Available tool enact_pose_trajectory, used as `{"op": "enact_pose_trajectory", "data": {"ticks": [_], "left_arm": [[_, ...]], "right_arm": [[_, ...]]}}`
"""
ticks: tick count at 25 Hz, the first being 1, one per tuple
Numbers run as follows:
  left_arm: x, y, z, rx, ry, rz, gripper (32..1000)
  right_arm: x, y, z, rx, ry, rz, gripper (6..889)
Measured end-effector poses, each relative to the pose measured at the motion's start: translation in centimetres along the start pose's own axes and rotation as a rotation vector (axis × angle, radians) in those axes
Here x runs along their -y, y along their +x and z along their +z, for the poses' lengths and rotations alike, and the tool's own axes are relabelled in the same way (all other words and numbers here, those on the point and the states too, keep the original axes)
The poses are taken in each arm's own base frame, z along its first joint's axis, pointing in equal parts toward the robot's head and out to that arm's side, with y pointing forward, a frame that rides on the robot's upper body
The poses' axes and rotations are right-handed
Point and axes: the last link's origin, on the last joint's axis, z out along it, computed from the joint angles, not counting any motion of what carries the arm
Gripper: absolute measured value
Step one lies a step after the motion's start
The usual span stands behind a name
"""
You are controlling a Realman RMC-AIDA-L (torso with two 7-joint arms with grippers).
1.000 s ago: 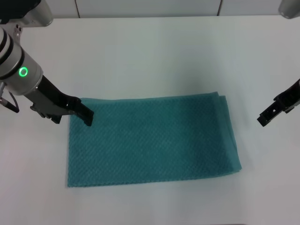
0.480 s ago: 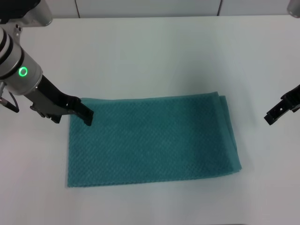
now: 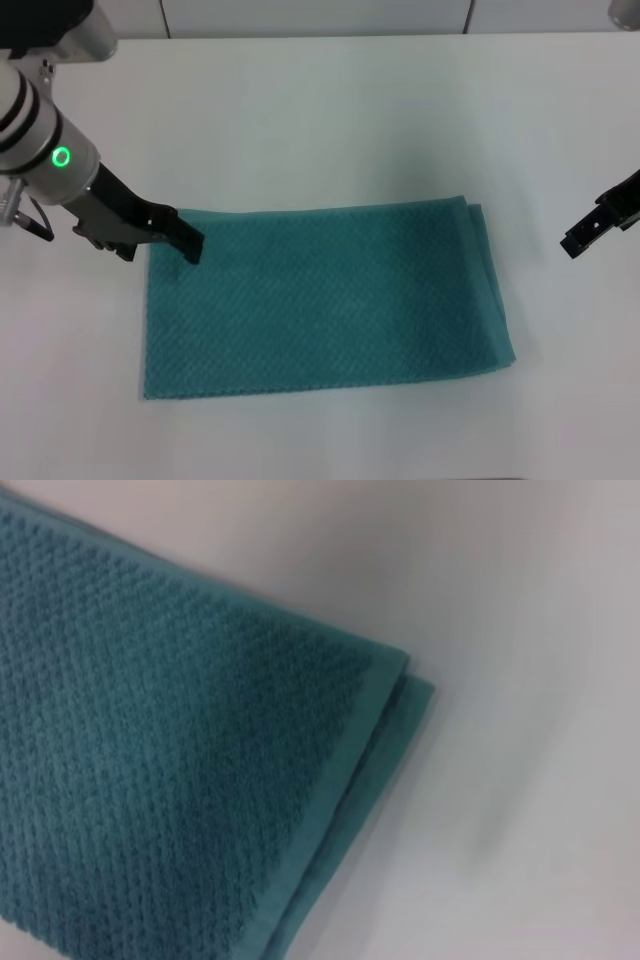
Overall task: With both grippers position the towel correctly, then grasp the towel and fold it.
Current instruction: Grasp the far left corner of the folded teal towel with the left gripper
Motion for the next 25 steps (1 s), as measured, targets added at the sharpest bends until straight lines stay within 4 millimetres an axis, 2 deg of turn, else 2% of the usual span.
{"op": "enact_pose_trajectory", "data": {"ticks": [11, 25], "left_arm": [[0.5, 0.0, 2.1, 0.044, 0.049, -0.013, 909], [1.1, 0.0, 3.0, 0.031, 0.069, -0.022, 909]], "right_arm": [[0.0, -0.3, -0.1, 0.011, 0.009, -0.007, 861], [0.0, -0.4, -0.1, 0.011, 0.01, -0.012, 861]]}}
